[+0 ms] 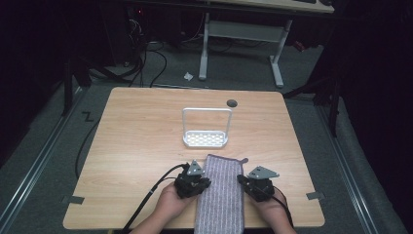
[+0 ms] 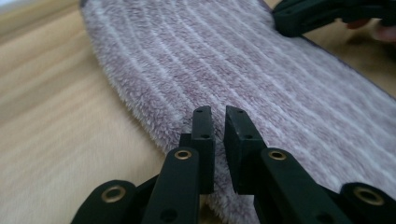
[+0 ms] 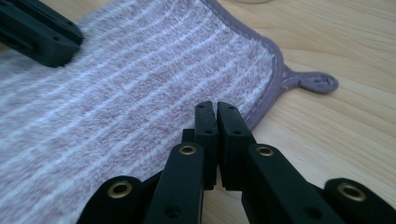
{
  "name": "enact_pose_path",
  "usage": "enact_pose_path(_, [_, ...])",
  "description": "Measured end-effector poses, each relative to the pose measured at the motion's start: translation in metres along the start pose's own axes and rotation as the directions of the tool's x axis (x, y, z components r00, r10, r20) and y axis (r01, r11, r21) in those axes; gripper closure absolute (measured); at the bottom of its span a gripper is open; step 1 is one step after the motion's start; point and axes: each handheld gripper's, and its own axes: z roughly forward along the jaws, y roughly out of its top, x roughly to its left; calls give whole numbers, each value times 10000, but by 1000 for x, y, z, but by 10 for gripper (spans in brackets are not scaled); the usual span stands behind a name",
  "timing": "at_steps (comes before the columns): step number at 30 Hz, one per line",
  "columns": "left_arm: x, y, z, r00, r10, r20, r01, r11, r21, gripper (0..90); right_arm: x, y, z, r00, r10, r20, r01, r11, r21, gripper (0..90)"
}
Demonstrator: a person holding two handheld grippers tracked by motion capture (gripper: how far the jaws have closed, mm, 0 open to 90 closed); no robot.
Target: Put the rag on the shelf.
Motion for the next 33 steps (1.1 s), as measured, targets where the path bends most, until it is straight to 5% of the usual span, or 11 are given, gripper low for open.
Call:
enact_pose_path(8, [-5,-34,-35,9999,-104,-62,104,9999,-29,822,35,10,11,9959,-604,-675,599,9982,-85,880])
enact_pose_path(14, [1,-49,-47,9946,-833,625,850,9961,-246,826,48,8,10,9914,-1150,-628,1144,9933,-144,880])
enact_pose_path(18, [10,-44,-52,9930,-1183,-34,1176,9896,-830,758,50,6,8,9903,-1214,-679,1206,9926,-153,880])
enact_pose_path(22, [31,-31,-46,9680,-2341,-904,2173,9621,-1647,623,49,5,6,9891,-1248,-784,1242,9922,-128,879])
enact_pose_path(25, [40,-24,-40,9537,-2730,-1260,2481,9512,-1835,565,51,3,4,9882,-1320,-775,1316,9912,-109,878])
enact_pose_path(29, [42,-23,-25,9389,-3012,-1665,2741,9470,-1676,575,52,2,2,9896,-1211,-773,1204,9926,-134,867])
enact_pose_path(33, [41,-23,-24,9370,-3045,-1711,2772,9463,-1663,633,51,3,1,9910,-1012,-875,994,9947,-246,824])
